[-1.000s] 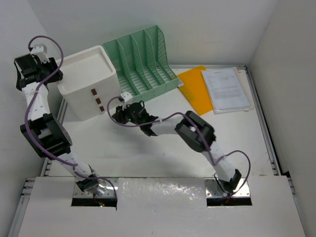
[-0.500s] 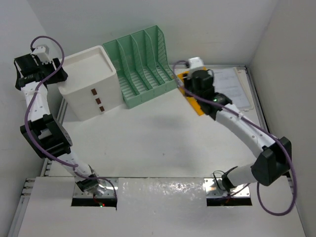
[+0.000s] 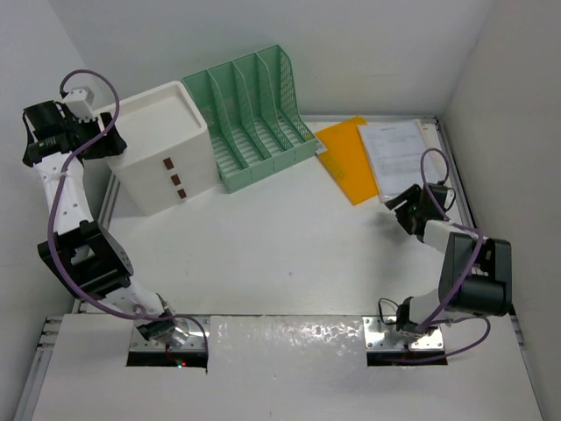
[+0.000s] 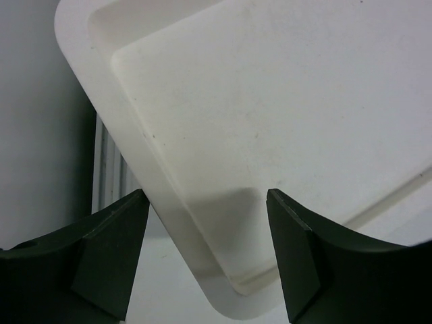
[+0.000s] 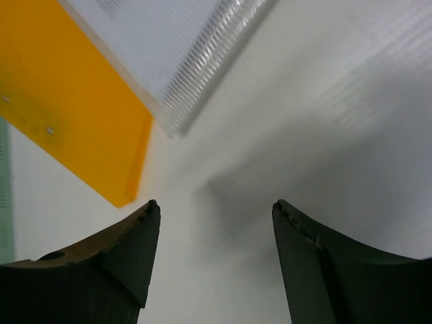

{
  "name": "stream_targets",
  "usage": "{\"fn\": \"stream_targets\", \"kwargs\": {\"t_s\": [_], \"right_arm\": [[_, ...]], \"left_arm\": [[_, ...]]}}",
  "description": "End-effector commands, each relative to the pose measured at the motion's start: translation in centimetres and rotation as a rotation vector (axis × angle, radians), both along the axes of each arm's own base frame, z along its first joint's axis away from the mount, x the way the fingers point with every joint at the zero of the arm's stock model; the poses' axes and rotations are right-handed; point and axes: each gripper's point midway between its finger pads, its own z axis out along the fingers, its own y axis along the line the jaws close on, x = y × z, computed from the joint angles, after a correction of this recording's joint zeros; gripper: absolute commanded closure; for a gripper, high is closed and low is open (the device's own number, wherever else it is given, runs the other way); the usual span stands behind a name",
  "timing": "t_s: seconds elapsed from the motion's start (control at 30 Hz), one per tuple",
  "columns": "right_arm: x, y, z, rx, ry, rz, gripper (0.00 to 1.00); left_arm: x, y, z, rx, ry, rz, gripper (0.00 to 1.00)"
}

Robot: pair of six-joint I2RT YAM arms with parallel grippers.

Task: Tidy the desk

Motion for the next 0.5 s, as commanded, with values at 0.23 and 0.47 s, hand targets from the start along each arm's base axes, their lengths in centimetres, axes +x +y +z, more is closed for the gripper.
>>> {"fn": "stream_targets", "kwargs": {"t_s": [0.23,0.47], "right_arm": [[5.5,-2.8,-1.6,0.234,-0.203,-0.262,0.35],[7.2,-3.5,-3.0,0.305,-0.263,-0.353,0.38]], "left_arm": [[-1.4,-4.6,3.8,-0.03,-0.083,-0.137,0.32],[-1.4,-5.0,4.5,-0.017,-0.094,-0.134,0.31]]}}
